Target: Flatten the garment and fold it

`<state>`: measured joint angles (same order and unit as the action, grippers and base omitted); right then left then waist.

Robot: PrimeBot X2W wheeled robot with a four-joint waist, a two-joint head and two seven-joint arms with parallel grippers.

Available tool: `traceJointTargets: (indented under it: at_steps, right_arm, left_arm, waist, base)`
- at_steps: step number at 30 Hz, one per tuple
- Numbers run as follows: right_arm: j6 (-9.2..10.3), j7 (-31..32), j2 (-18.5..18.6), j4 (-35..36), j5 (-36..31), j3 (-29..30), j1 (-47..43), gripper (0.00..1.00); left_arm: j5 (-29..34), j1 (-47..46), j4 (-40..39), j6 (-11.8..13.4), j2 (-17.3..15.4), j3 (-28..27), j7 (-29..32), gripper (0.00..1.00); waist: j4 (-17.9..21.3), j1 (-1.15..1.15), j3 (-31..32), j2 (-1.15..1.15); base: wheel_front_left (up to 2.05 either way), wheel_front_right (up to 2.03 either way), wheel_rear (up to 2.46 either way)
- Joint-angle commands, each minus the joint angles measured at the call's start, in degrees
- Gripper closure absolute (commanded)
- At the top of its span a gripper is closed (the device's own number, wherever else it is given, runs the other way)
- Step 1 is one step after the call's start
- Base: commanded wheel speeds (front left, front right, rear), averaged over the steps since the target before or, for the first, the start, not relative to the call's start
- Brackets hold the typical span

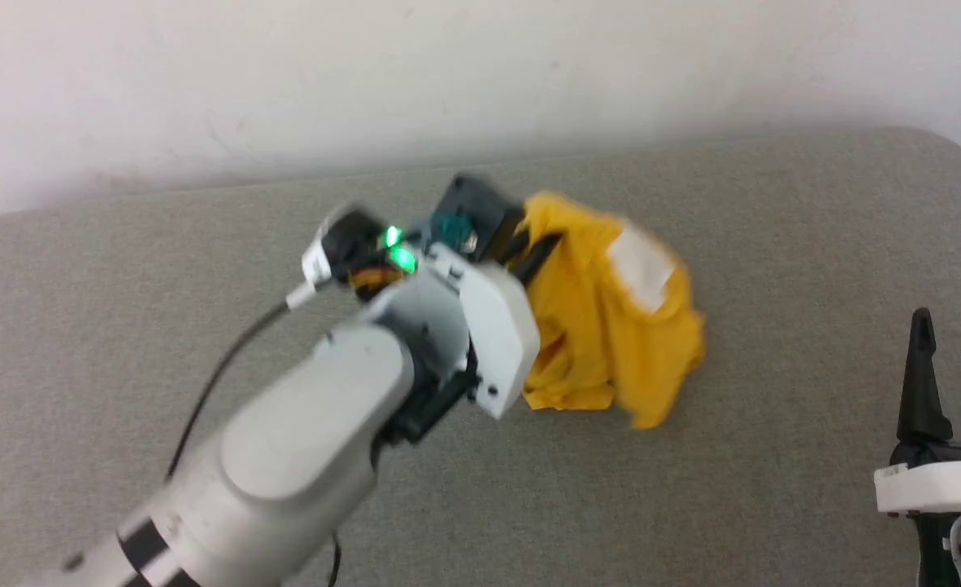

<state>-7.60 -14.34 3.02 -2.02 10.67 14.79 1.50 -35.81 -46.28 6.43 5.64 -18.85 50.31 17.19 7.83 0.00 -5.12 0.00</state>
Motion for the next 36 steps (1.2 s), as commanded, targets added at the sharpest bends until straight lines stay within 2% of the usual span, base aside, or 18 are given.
traceJointTargets:
  at_steps: [1, 6, 13, 15, 19, 22, 25, 28, 30, 32, 36]
  right_arm:
    - [0.11, -0.5, -0.1, -0.1, 0.4, 0.0, 0.9, 0.00]
    - [0.11, -0.6, -0.1, -0.7, 0.5, -0.5, 0.9, 0.00]
    - [0.11, -0.6, -0.1, -1.3, 0.9, -1.8, 1.1, 0.00]
    - [0.11, -0.6, -0.1, -1.4, 0.8, -1.7, 1.1, 0.00]
    - [0.11, -0.6, -0.1, -1.6, 0.6, -1.7, 0.9, 0.00]
    - [0.11, -0.6, -0.1, -1.7, 0.5, -1.8, 0.4, 0.00]
    - [0.11, -0.6, -0.1, -1.7, 0.5, -2.2, -0.2, 0.00]
    - [0.11, -0.6, -0.1, -1.9, 0.7, -2.6, -0.8, 0.00]
    - [0.11, -0.6, -0.1, -1.9, 0.7, -2.9, -1.3, 0.00]
    - [0.11, -0.6, -0.1, -2.0, 0.7, -3.0, -1.6, 0.00]
    - [0.11, -0.6, -0.1, -2.2, 0.9, -3.8, -2.2, 0.00]
  left_arm:
    - [0.1, 1.8, 1.5, 0.4, 0.6, 0.4, -1.1, 1.00]
    - [-0.6, 9.0, 12.6, 1.7, 4.9, 2.6, -6.6, 1.00]
    - [-2.6, 12.9, 24.4, 0.8, 10.4, 3.5, -11.5, 1.00]
    - [-3.3, 12.4, 25.6, 0.7, 11.5, 2.3, -13.9, 0.00]
    - [-4.6, 11.0, 23.2, 0.8, 11.4, -1.7, -20.4, 0.00]
    - [-5.0, 11.7, 17.6, 1.8, 8.5, -5.2, -25.2, 0.00]
    - [-4.1, 14.6, 10.2, 4.6, 3.2, -8.7, -29.0, 0.00]
    - [-1.8, 20.2, 2.0, 8.8, -3.4, -12.6, -31.2, 0.00]
    - [-0.7, 25.1, -3.7, 11.3, -6.6, -15.6, -31.8, 0.00]
    - [1.4, 30.3, -9.6, 13.4, -8.7, -19.0, -32.1, 0.00]
    - [7.0, 41.8, -18.5, 15.8, -8.8, -26.1, -32.2, 0.00]
  waist:
    - [0.8, 0.00, -0.8, 0.00]
    - [0.7, 0.00, -1.1, 0.00]
    - [-0.6, 0.00, -1.9, 0.00]
    - [-1.3, 0.00, -1.8, 0.00]
    - [-2.2, 0.00, -1.2, 0.00]
    - [-2.6, 0.00, -0.6, 0.00]
    - [-2.9, 0.00, -0.2, 0.00]
    - [-3.0, 0.00, 0.0, 0.00]
    - [-3.2, 0.00, 0.0, 0.00]
    - [-3.4, 0.00, -0.1, 0.00]
    - [-3.7, 0.00, -0.3, 0.00]
  base:
    - [0.00, 0.00, 0.00]
    - [0.00, 0.00, 0.00]
    - [0.00, 0.00, 0.00]
    - [0.00, 0.00, 0.00]
    - [0.00, 0.00, 0.00]
    - [0.00, 0.00, 0.00]
    - [0.00, 0.00, 0.00]
    - [0.00, 0.00, 0.00]
    - [0.00, 0.00, 0.00]
    - [0.00, 0.00, 0.00]
    - [0.00, 0.00, 0.00]
